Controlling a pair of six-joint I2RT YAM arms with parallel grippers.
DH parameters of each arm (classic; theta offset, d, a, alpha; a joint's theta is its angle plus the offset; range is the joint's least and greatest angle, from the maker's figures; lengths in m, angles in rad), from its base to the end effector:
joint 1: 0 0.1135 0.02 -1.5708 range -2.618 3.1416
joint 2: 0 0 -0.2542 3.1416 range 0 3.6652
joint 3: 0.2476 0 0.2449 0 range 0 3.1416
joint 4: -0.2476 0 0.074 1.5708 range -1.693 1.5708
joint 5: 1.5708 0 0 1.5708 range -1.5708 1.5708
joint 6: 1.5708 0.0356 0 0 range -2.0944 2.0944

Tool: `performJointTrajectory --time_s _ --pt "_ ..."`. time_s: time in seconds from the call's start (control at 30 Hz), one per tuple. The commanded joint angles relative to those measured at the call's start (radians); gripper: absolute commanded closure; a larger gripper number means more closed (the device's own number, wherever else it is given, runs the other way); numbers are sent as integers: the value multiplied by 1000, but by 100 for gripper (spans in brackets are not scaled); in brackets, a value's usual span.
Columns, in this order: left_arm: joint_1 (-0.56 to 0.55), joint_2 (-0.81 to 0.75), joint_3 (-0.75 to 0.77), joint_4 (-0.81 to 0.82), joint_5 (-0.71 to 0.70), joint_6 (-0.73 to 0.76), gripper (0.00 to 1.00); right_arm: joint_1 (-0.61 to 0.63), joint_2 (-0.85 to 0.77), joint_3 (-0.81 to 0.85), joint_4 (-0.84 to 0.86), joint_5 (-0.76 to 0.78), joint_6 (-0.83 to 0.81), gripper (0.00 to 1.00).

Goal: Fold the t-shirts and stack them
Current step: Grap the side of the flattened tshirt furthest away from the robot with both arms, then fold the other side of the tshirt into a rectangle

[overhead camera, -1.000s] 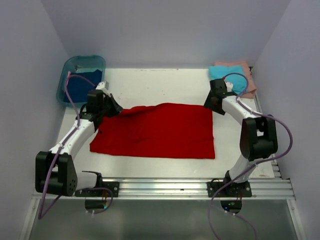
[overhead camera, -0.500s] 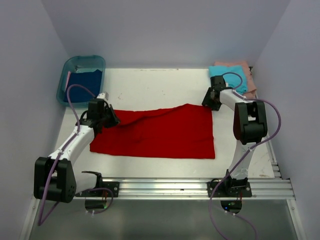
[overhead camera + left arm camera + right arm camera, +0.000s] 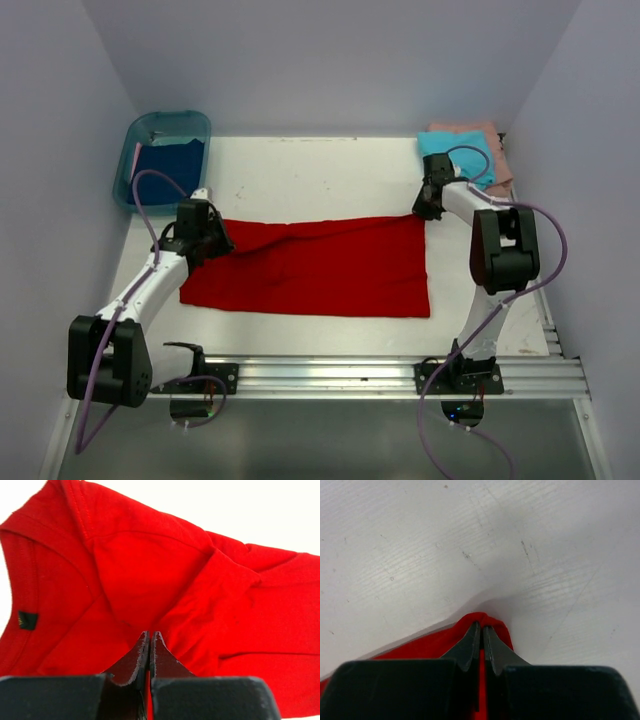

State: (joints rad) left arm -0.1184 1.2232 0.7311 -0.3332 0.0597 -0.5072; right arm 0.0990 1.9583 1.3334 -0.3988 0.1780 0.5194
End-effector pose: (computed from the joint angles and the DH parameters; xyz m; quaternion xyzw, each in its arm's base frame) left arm 0.2434 -0.0311 0.2127 -0.1692 0.9155 -0.1385 0.3378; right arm 0.3991 0.0333 0.1655 0.2236 0.9329 0.0004 0.2824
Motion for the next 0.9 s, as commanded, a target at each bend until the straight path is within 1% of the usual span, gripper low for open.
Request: performJointTrajectory --time_s 0.0,0.03,0.27,0.47,0.53,0.77,0.87 --pt "-3 -34 25 -13 -55 10 100 -2 -113 -33 34 48 -4 100" --pt "-3 -31 27 -10 -81 9 100 -4 -146 -43 41 49 -4 100" --pt "-3 -11 44 -18 -127 1 100 2 -346 -186 69 5 -21 100" --pt "-3 4 79 -64 -192 -4 100 39 -490 -287 -20 5 -25 100" --pt "-1 1 88 -82 -221 -5 100 51 -516 -310 -58 5 -24 100" --pt "-3 10 99 -141 -251 -11 100 157 -584 -390 -176 41 -21 100" --pt "-1 9 109 -177 -267 -2 100 182 -616 -413 -213 52 -3 100"
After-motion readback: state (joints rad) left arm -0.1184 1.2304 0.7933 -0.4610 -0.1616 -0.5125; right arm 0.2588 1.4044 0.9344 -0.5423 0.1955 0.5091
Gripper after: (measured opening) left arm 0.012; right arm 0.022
